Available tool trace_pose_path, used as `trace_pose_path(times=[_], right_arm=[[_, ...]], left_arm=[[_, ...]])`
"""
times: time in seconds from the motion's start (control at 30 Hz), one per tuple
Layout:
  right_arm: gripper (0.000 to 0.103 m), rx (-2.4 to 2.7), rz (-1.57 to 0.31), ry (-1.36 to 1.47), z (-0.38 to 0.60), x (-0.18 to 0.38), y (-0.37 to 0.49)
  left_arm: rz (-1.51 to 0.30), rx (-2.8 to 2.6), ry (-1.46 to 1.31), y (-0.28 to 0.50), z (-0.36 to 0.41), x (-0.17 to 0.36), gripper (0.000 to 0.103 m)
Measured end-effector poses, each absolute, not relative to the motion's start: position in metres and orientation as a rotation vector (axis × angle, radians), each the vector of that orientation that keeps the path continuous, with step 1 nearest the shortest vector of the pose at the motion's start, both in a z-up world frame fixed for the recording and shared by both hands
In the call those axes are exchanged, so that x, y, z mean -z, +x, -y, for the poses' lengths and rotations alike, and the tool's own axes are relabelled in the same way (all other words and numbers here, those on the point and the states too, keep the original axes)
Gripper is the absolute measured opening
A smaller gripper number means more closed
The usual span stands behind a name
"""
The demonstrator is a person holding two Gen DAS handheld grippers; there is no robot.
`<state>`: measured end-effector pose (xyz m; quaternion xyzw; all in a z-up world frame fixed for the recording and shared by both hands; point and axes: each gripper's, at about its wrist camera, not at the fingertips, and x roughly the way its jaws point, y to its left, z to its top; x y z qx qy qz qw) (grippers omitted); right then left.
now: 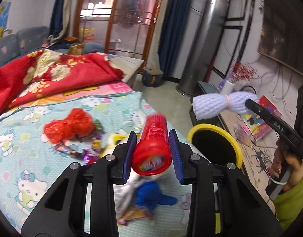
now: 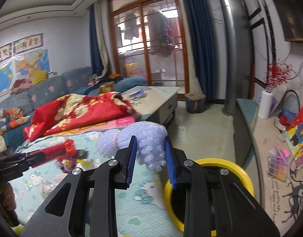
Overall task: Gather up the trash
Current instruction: 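Carry the red can and white mesh net to the yellow bin with both tools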
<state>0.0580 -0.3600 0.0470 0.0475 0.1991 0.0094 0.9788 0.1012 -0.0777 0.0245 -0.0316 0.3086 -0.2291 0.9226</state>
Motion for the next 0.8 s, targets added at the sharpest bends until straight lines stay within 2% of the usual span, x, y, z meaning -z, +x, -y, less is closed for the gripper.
trace_pose_path(times=[0.03, 0.5, 0.8], right_arm=[[0.027, -0.006, -0.399, 0.096, 0.366, -0.047, 0.057], [0.027, 0.138, -0.399, 0.166, 0.436, -0.033, 0.039], [0.027, 0.231, -0.497, 0.173, 0.473, -0.005, 0.045]], left_arm=[[-0.636, 0.479, -0.057, 0.100, 0.083, -0.024, 0.024], [-0.681, 0.597, 0.021, 0.106, 0.172, -0.009, 0.023], [-0.711, 0.672, 0.058, 0.115, 0.233, 0.004, 0.023]])
